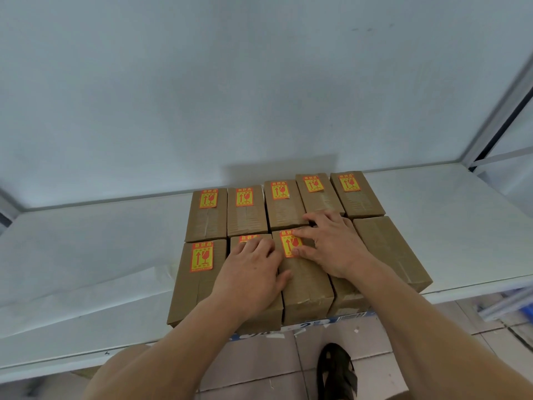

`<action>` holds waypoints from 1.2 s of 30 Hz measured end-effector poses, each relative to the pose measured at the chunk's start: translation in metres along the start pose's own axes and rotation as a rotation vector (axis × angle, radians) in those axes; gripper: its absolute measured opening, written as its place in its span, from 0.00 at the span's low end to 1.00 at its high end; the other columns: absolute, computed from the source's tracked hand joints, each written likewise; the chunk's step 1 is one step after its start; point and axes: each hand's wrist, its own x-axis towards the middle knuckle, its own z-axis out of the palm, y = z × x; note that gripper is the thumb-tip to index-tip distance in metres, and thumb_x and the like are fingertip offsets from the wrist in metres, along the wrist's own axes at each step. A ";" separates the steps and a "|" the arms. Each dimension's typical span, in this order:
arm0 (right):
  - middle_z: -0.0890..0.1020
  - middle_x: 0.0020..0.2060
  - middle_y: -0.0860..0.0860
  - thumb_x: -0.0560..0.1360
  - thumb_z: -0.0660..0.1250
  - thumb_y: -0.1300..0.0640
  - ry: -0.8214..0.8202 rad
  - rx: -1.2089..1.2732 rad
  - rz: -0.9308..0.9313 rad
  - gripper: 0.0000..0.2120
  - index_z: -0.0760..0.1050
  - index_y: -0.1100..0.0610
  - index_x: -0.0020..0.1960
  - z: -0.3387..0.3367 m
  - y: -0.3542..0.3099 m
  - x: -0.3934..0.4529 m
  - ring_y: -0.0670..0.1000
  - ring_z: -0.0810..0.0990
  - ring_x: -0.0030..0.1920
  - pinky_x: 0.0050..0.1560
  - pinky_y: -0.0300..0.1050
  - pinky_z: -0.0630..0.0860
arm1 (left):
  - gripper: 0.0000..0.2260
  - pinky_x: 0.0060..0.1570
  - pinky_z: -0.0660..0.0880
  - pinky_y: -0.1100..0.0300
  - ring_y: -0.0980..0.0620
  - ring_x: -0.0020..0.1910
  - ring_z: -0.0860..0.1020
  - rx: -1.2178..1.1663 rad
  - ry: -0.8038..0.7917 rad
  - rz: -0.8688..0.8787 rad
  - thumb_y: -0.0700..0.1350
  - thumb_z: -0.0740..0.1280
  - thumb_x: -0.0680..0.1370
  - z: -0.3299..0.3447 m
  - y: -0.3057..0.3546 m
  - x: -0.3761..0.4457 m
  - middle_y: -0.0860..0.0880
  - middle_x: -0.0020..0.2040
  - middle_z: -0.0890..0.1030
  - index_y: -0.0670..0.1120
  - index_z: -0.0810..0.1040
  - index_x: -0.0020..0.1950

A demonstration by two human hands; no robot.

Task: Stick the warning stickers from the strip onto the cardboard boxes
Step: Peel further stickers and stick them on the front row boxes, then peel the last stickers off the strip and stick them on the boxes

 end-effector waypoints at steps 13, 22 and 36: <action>0.77 0.60 0.48 0.81 0.55 0.47 0.168 -0.143 -0.310 0.15 0.75 0.49 0.61 -0.020 -0.138 0.005 0.51 0.74 0.61 0.63 0.51 0.70 | 0.16 0.42 0.76 0.52 0.47 0.41 0.78 0.260 0.140 -0.026 0.53 0.57 0.79 -0.056 -0.110 -0.100 0.48 0.42 0.80 0.48 0.81 0.44; 0.77 0.60 0.52 0.82 0.53 0.50 0.142 -0.177 -0.578 0.16 0.75 0.53 0.63 0.022 -0.314 0.047 0.55 0.75 0.59 0.57 0.51 0.73 | 0.10 0.38 0.76 0.53 0.46 0.37 0.77 0.290 0.093 -0.312 0.53 0.67 0.75 -0.052 -0.212 -0.226 0.49 0.37 0.78 0.48 0.80 0.39; 0.78 0.56 0.52 0.82 0.56 0.50 -0.033 -0.048 -0.711 0.14 0.74 0.53 0.63 0.106 -0.497 0.111 0.55 0.76 0.56 0.51 0.48 0.75 | 0.19 0.59 0.69 0.51 0.45 0.58 0.73 0.221 -0.048 -0.630 0.56 0.53 0.82 0.002 -0.333 -0.331 0.47 0.59 0.77 0.48 0.75 0.62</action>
